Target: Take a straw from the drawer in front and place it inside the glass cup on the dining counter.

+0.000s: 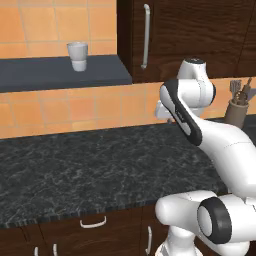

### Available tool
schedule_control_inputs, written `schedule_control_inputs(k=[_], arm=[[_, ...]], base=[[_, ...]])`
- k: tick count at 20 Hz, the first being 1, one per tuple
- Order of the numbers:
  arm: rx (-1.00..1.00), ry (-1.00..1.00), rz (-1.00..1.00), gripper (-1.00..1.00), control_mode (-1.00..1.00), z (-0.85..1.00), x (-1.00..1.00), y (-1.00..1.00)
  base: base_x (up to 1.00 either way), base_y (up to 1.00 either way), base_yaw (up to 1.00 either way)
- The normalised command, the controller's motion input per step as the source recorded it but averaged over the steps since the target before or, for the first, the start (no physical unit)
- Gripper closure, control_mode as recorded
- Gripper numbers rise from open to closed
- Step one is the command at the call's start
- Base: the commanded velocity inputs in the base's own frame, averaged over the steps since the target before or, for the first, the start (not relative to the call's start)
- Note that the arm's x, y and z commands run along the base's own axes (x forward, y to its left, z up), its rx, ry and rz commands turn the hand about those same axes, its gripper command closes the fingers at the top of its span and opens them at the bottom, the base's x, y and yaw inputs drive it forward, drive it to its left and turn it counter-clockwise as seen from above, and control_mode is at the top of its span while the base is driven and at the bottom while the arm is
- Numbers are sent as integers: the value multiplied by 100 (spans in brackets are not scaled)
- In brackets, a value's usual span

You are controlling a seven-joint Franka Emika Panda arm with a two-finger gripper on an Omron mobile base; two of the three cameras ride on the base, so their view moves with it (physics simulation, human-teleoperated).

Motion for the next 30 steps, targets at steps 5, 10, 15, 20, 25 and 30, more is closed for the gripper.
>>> schedule_control_inputs(k=[5, 10, 15, 20, 25, 30], arm=[[0, 0, 0, -100, 100, 0, 0, 0], [0, 0, 0, -100, 100, 0, 0, 0], [0, 0, 0, -100, 100, 0, 0, 0], [0, 0, 0, -100, 100, 0, 0, 0], [0, 0, 0, -100, 100, 0, 0, 0], [0, 0, 0, -100, 100, 0, 0, 0]], base=[[-55, 0, 0], [-60, 29, -28], [0, 65, -64], [0, 61, -68], [0, 62, -66], [0, 70, -61]])
